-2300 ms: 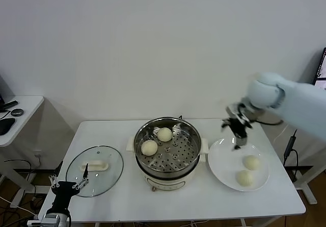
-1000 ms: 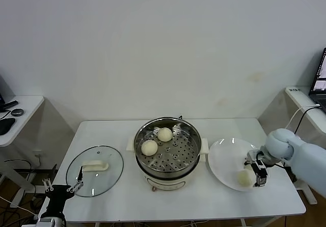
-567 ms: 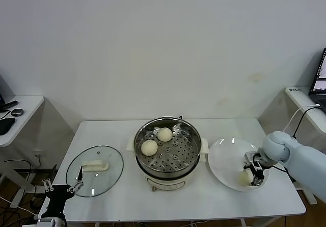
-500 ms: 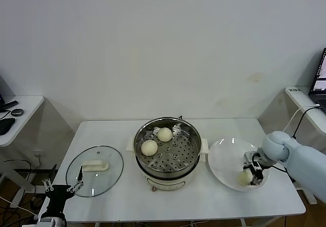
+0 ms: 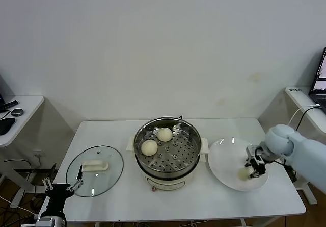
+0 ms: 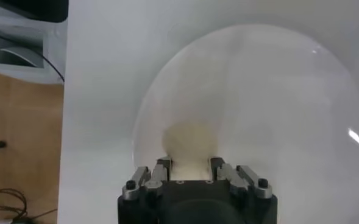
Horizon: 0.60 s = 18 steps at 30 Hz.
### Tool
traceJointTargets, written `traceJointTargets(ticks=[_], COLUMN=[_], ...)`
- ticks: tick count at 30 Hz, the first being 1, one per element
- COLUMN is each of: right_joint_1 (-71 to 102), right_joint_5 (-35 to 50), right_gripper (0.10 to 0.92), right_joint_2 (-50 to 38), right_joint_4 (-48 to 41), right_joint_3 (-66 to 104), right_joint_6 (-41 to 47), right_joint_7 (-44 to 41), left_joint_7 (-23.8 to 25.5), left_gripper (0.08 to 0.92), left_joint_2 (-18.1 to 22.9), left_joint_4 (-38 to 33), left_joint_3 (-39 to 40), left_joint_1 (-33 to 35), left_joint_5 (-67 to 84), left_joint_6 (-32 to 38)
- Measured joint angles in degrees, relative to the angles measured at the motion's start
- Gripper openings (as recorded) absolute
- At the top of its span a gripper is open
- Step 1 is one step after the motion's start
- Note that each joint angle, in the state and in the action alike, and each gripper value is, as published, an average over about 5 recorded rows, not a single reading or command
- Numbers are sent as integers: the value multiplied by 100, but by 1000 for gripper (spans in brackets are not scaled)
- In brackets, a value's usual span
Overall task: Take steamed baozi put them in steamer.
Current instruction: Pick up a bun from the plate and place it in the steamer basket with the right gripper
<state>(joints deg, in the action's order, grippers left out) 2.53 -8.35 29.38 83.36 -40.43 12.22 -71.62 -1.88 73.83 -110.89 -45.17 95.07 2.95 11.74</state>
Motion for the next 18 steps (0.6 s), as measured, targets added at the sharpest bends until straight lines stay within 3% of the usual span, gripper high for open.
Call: traceJointTargets(ticks=[8, 18], right_joint_1=[-2012, -3484], right_joint_5=[822, 1899], right_gripper=[427, 432], right_joint_2=[502, 1795], right_joint_4=[-71, -8], right_joint_3=[-1077, -2299], right_joint_6=[-312, -984], right_joint_7=[-104, 176], left_joint_7=[5, 6], left_gripper=[823, 823], left_joint_2=[-33, -23], left_joint_4=[-15, -59], left_joint_3=[34, -13], left_joint_1=[-64, -48], left_joint_5=[86, 165], left_joint_6=[-23, -18])
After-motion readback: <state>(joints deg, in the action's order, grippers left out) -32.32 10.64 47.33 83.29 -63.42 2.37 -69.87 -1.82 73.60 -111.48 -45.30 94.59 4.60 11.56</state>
